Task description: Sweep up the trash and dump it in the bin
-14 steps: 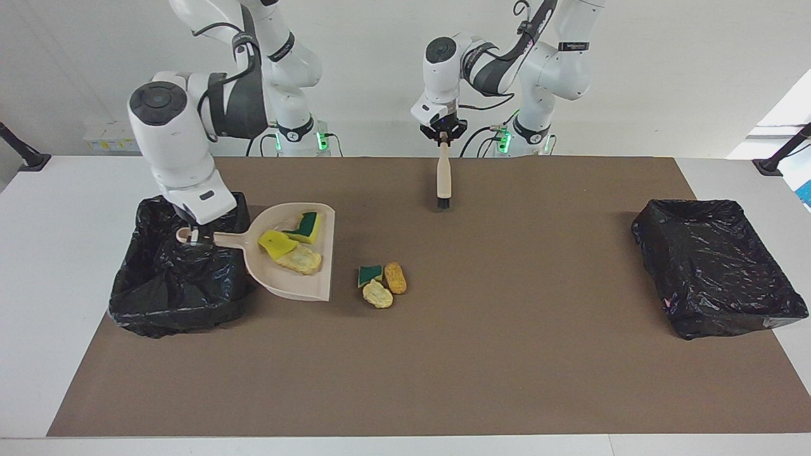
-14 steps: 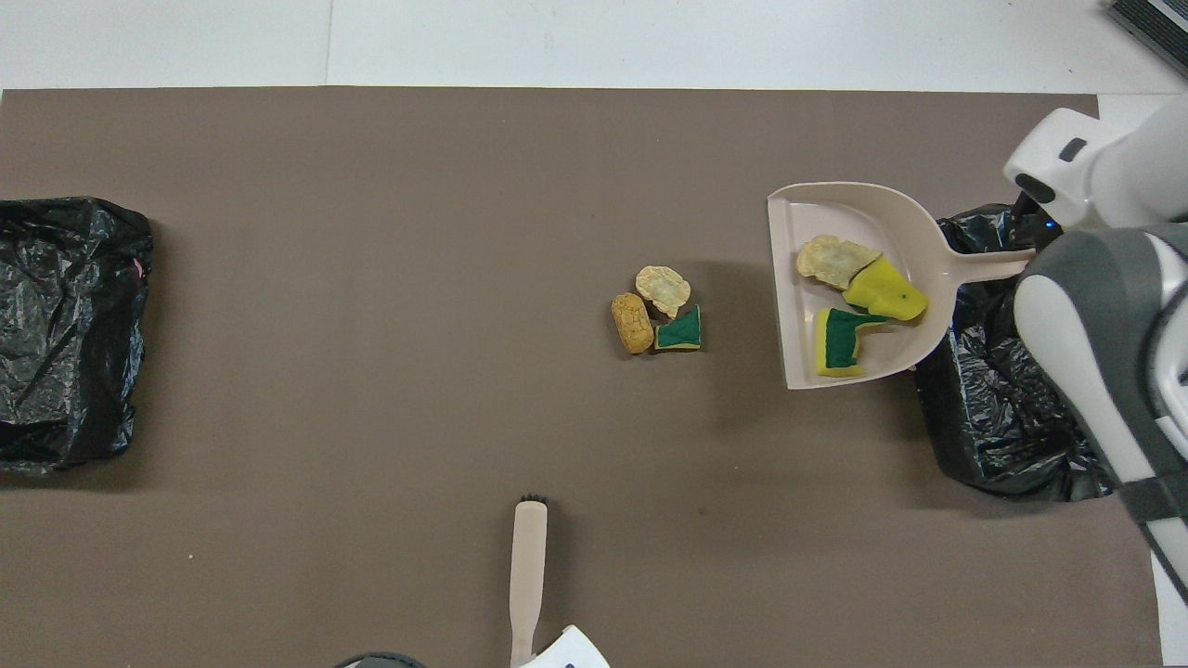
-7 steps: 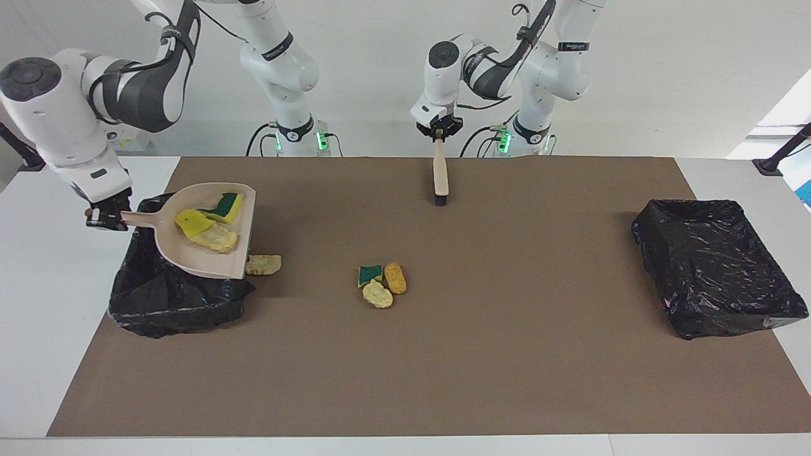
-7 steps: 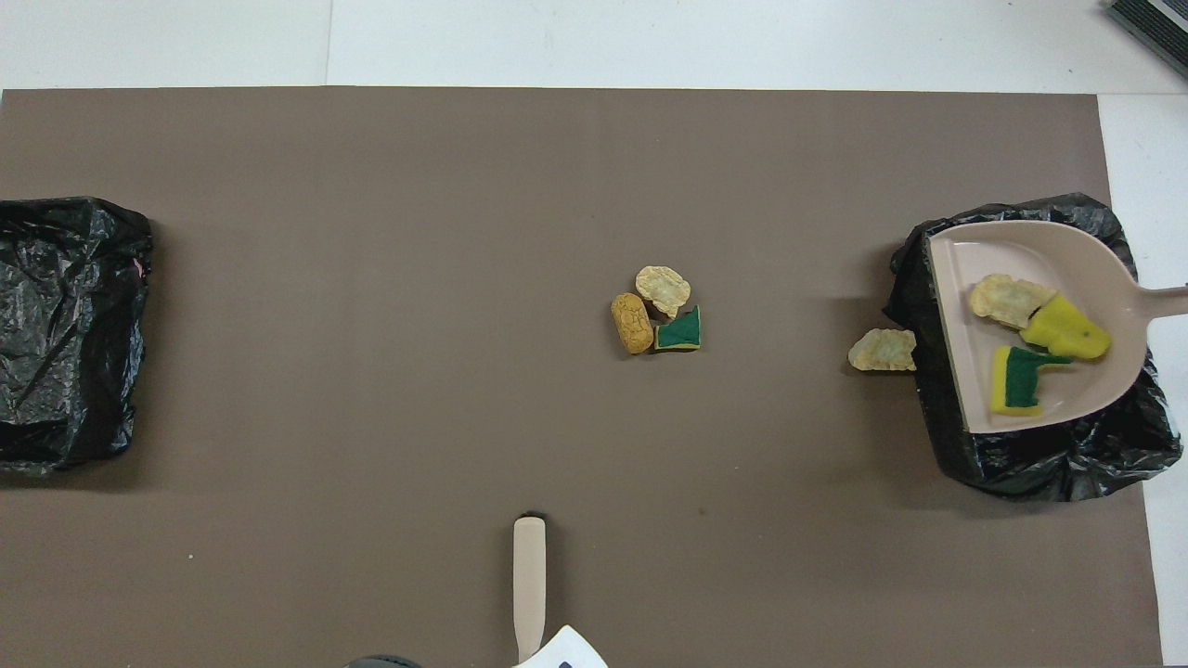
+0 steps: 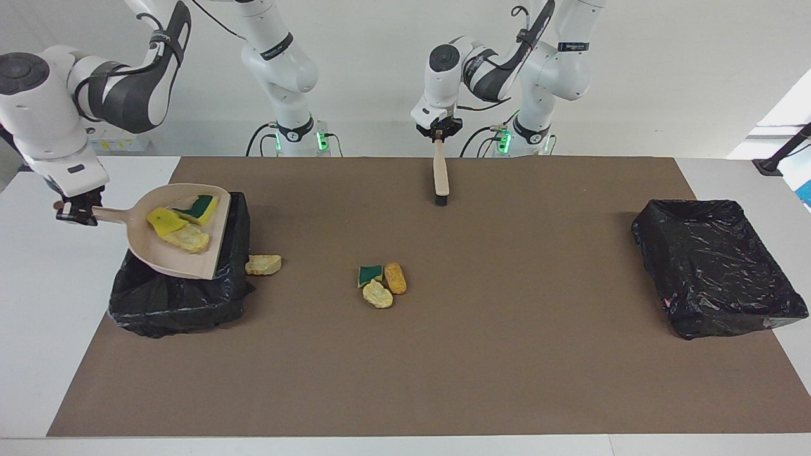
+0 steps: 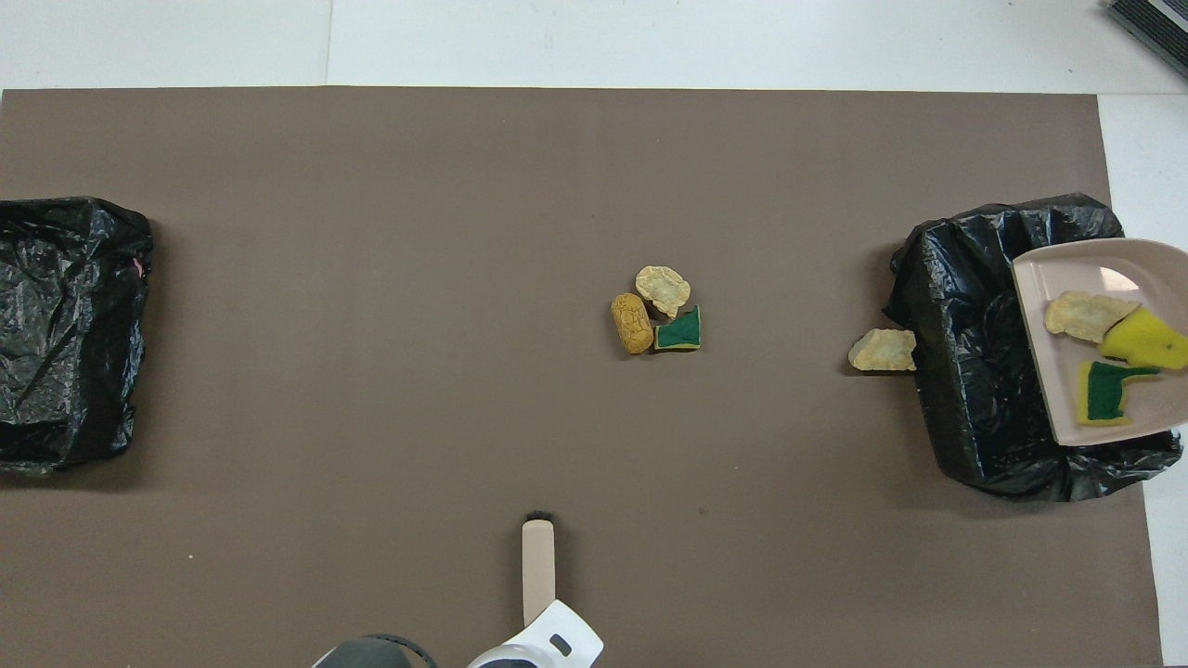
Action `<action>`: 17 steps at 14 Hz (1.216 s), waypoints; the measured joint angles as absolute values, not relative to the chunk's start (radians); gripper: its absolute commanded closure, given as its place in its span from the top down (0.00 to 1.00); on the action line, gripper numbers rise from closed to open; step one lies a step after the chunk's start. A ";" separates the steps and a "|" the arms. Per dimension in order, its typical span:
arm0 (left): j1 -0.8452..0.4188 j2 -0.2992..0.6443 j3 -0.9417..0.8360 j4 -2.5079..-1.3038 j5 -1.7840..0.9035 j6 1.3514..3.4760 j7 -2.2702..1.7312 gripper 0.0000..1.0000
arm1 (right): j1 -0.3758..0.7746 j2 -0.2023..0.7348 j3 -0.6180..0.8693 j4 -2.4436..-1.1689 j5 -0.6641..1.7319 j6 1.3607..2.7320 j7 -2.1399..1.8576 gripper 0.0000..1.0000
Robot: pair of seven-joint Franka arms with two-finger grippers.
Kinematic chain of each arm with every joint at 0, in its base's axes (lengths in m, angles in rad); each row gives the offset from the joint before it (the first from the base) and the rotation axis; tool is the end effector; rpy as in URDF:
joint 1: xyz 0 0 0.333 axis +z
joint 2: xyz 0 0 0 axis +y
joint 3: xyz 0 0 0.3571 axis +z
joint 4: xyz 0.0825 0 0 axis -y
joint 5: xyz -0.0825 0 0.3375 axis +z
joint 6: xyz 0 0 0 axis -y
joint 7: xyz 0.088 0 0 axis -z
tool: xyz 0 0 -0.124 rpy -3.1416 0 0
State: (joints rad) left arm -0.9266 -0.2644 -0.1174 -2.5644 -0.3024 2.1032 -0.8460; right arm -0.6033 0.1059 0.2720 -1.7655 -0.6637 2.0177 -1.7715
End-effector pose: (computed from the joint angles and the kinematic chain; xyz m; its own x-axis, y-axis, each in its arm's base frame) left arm 0.1630 -0.3183 0.3980 0.9591 -0.0062 -0.2830 -0.0152 -0.9995 -0.0294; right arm 0.5269 -0.2372 0.5642 -0.1079 0.8152 -0.5690 0.9940 0.1002 -0.0449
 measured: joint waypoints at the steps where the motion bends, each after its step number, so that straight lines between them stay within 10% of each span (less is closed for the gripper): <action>1: -0.902 -0.251 -0.116 -2.537 -0.302 2.103 -0.840 1.00 | -0.592 0.097 0.275 -1.777 -0.729 2.018 -1.740 0.00; 17: -0.400 -0.136 -0.100 -1.786 -0.107 1.607 -0.436 1.00 | -0.513 0.014 0.279 -1.887 -1.083 2.022 -1.607 0.00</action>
